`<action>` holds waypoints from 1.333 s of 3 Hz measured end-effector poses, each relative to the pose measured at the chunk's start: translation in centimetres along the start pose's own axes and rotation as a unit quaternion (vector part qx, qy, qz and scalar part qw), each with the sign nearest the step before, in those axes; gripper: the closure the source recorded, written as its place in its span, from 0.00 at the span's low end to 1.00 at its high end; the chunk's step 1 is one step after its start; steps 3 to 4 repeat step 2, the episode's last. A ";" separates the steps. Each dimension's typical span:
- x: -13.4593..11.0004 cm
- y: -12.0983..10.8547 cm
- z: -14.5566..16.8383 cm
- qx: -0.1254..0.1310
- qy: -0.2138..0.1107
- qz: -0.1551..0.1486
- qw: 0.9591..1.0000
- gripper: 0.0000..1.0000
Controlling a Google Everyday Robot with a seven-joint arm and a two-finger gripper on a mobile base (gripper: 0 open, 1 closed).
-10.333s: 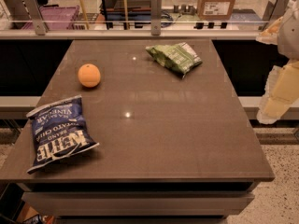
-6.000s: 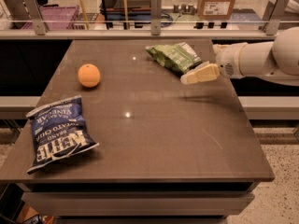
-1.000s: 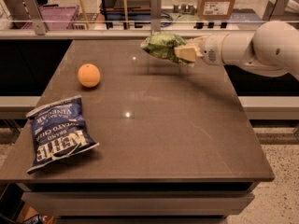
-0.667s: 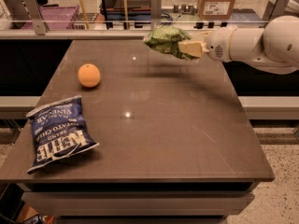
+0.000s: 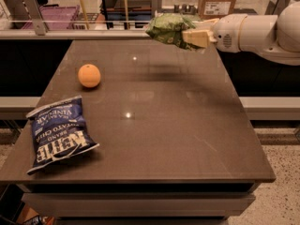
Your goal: Pick green jalapeno chip bag
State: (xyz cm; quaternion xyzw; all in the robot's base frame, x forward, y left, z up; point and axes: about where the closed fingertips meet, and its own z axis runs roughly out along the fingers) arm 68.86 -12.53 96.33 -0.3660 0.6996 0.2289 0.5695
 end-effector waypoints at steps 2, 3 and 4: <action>-3.1 0.6 -1.0 0.011 -0.002 -0.015 1.000 1.00; -3.1 0.6 -1.0 0.011 -0.002 -0.015 1.000 1.00; -3.1 0.6 -1.0 0.011 -0.002 -0.015 1.000 1.00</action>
Offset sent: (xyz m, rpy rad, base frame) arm -0.0097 -0.0014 0.0475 -0.0248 -0.0479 -0.0337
